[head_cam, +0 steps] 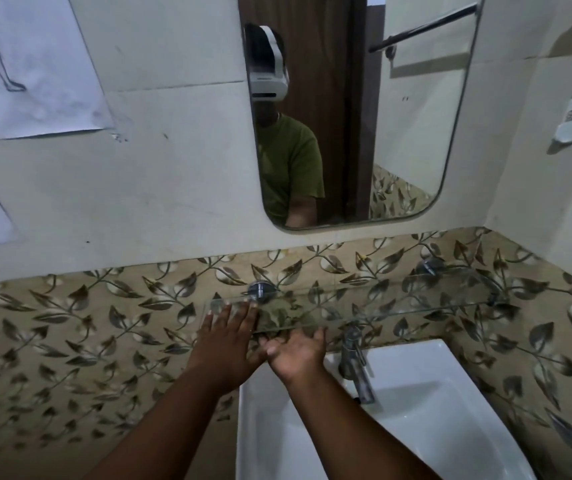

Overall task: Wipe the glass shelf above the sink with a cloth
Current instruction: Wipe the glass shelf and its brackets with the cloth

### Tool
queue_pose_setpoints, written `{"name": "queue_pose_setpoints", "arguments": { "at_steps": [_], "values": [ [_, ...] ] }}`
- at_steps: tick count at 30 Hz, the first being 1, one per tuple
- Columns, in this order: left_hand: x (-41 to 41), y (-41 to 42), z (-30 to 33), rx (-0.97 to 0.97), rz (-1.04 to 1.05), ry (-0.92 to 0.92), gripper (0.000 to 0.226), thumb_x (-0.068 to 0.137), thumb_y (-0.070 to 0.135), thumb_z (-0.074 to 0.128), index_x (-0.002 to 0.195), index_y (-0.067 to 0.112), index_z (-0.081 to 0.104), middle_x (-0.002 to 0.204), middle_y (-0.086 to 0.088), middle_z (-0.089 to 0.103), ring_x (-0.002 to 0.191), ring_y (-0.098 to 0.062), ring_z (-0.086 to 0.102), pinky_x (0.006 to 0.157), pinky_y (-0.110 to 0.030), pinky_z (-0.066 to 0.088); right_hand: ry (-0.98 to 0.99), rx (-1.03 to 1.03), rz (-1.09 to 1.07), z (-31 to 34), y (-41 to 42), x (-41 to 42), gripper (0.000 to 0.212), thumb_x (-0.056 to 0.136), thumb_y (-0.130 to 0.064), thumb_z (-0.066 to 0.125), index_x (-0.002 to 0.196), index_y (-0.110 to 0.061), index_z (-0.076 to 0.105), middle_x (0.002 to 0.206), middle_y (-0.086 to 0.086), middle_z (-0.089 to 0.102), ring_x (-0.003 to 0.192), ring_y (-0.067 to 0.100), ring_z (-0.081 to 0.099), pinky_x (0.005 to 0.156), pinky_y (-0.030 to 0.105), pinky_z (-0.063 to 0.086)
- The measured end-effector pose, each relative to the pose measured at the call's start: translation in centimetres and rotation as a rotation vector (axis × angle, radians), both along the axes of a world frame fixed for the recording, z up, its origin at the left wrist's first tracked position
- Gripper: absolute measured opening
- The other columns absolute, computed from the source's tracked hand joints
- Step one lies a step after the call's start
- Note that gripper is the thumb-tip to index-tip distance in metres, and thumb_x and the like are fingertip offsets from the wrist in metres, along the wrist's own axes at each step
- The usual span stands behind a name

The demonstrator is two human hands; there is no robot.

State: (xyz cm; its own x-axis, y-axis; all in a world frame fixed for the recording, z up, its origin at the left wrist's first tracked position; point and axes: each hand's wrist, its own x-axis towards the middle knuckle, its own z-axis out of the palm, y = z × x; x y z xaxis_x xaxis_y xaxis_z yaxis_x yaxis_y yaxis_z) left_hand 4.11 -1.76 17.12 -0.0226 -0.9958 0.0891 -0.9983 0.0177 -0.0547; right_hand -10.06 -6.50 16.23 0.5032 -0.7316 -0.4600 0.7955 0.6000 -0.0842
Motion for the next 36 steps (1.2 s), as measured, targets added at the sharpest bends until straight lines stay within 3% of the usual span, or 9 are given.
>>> {"name": "queue_pose_setpoints", "arguments": {
  "at_steps": [3,8,13,17,20,24,30,33,36],
  "values": [
    [0.1,0.2,0.0,-0.001,0.003,-0.008,0.113,0.065,0.092,-0.016,0.158,0.028,-0.008,0.168,0.002,-0.011,0.154,-0.025,-0.010,0.121,-0.051,-0.006,0.081,0.053,-0.026,0.7,-0.2,-0.4,0.061,0.100,-0.062,0.035,0.142,-0.018,0.044,0.153,0.026,0.035,0.149,0.041,0.022,0.119,0.034,0.011],
    [-0.1,0.3,-0.1,-0.031,-0.006,0.004,0.113,0.066,0.092,-0.017,0.158,0.027,-0.007,0.163,0.005,-0.017,0.154,-0.027,-0.008,0.121,-0.051,-0.006,0.087,-0.070,-0.037,1.1,-0.1,-2.3,0.092,0.085,-0.086,0.019,0.155,-0.027,0.032,0.162,0.026,0.021,0.147,0.054,0.017,0.116,0.070,0.005],
    [-0.1,0.3,0.0,-0.037,-0.017,0.036,0.114,0.065,0.095,-0.011,0.157,0.027,-0.006,0.164,0.005,-0.013,0.154,-0.027,-0.007,0.121,-0.053,-0.005,-0.053,-0.030,-0.171,1.3,-2.5,-5.9,0.092,0.087,-0.084,0.025,0.150,-0.019,0.042,0.153,0.030,0.036,0.139,0.055,0.033,0.099,0.076,0.031],
    [-0.3,0.5,0.1,-0.031,-0.016,0.022,0.117,0.063,0.095,-0.015,0.157,0.027,-0.008,0.163,0.005,-0.016,0.154,-0.027,-0.008,0.121,-0.053,-0.004,-0.142,-0.152,-0.109,2.2,-2.2,-5.4,0.093,0.084,-0.082,0.036,0.146,-0.014,0.047,0.143,0.032,0.049,0.129,0.057,0.045,0.101,0.081,0.028],
    [-0.2,0.5,0.2,-0.028,-0.017,0.023,0.118,0.060,0.095,-0.018,0.156,0.027,-0.011,0.162,0.005,-0.019,0.154,-0.026,-0.011,0.121,-0.052,-0.006,-0.098,-0.185,-0.021,1.5,-1.5,-7.0,0.098,0.081,-0.085,0.033,0.150,-0.016,0.041,0.151,0.034,0.038,0.136,0.060,0.034,0.102,0.084,0.021],
    [0.1,0.4,0.0,-0.052,-0.026,0.042,0.116,0.063,0.096,-0.013,0.156,0.027,-0.008,0.164,0.003,-0.013,0.154,-0.028,-0.008,0.120,-0.052,-0.007,-0.020,-0.039,-0.187,1.3,-2.6,-11.1,0.100,0.083,-0.088,0.017,0.159,-0.023,0.020,0.164,0.029,0.009,0.148,0.054,0.007,0.113,0.075,0.004],
    [0.4,0.2,-0.9,-0.122,-0.054,0.069,0.107,0.074,0.094,0.006,0.158,0.027,0.005,0.165,0.004,0.000,0.154,-0.030,0.007,0.120,-0.055,0.002,-0.092,-0.076,-0.222,3.8,-1.7,-9.3,0.099,0.082,-0.090,0.016,0.156,-0.025,0.030,0.160,0.030,0.023,0.144,0.056,0.022,0.104,0.079,0.020],
    [0.7,0.0,-1.3,-0.130,-0.066,0.072,0.104,0.077,0.093,0.012,0.158,0.027,0.009,0.166,0.003,0.006,0.153,-0.031,0.011,0.119,-0.057,0.006,-0.034,-0.084,-0.172,2.8,-1.2,-10.9,0.101,0.081,-0.091,0.013,0.158,-0.027,0.022,0.163,0.031,0.011,0.146,0.057,0.012,0.106,0.080,0.013],
    [1.0,-0.1,-1.5,-0.134,-0.071,0.061,0.103,0.078,0.092,0.016,0.158,0.027,0.010,0.166,0.002,0.008,0.153,-0.031,0.014,0.119,-0.058,0.009,-0.012,-0.017,-0.287,2.4,-2.3,-14.9,0.098,0.083,-0.089,0.013,0.160,-0.028,0.016,0.164,0.029,0.003,0.148,0.054,0.005,0.110,0.076,0.005]
  ]
}}
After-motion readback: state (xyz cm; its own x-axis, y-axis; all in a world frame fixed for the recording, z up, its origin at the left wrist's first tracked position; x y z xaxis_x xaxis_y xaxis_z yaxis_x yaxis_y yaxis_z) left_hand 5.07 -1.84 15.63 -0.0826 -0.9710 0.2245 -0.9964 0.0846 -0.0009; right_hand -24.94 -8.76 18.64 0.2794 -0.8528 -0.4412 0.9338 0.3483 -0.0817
